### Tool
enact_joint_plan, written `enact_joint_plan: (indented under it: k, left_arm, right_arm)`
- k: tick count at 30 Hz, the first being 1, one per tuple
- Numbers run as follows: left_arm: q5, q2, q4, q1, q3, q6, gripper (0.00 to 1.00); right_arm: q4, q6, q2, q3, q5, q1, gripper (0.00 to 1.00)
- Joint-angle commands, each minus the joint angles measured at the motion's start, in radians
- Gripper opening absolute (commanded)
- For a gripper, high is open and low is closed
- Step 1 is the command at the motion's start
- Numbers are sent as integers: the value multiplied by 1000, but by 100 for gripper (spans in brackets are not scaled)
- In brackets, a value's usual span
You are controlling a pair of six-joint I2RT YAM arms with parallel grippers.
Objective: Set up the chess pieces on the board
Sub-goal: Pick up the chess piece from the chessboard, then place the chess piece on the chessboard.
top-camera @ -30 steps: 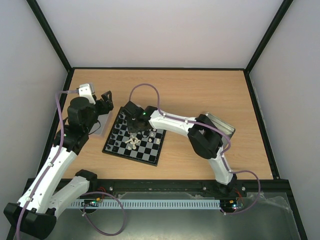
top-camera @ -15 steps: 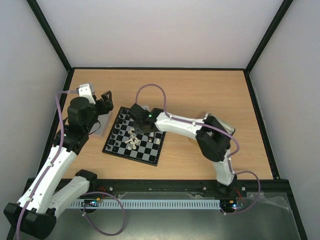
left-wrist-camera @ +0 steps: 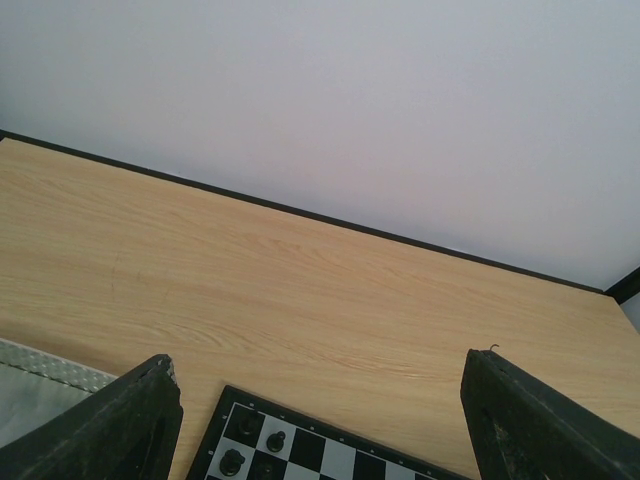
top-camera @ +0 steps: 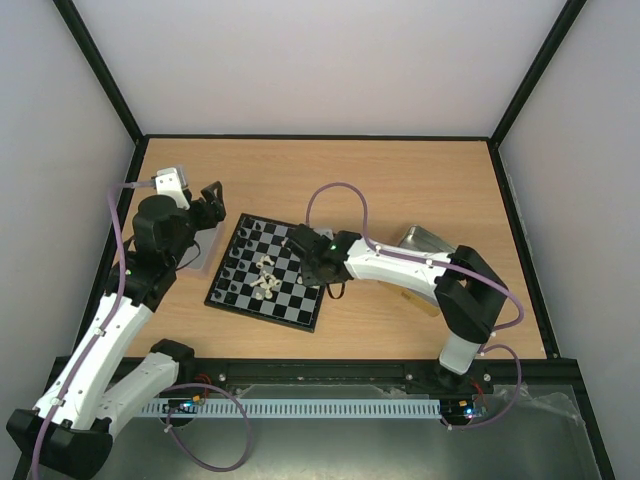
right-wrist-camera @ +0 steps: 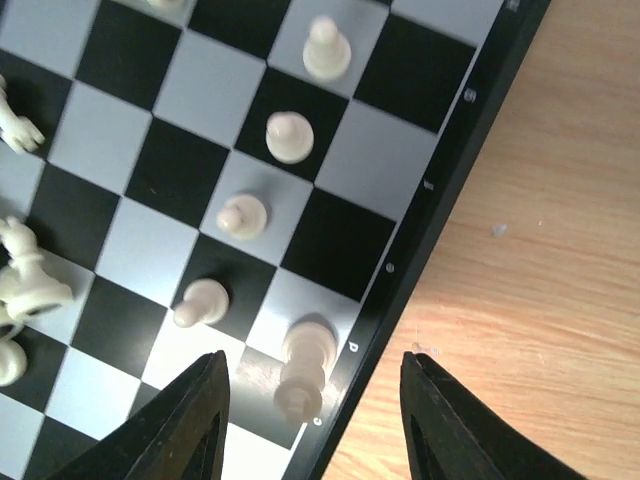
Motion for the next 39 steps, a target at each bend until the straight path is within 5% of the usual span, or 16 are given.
enact_joint_plan:
  k: [1,8,16,22,29,39]
  left_arm:
    - [-7,-15,10,4,-14,3,78]
    - [-8,-12,10,4,-14,2,78]
    - [-6,-5,10,4,-14,2,78]
    - [-8,-5,9,4,-14,1,78]
    - [-3,-5,9,7,-14,2,78]
    - [-5,-2,9,9,-14,1,78]
  right_arm:
    - [-5,11,-6,-27,-44,-4,45]
    - [-11,31,26,-4,3,-4,22]
    - [-1,27,39,-11,-8,-4,22]
    - [11,24,40,-9,-1,-3,7]
    - [-4,18,41,52,124,-4,7]
    - [20,11,84,52,103,-21,7]
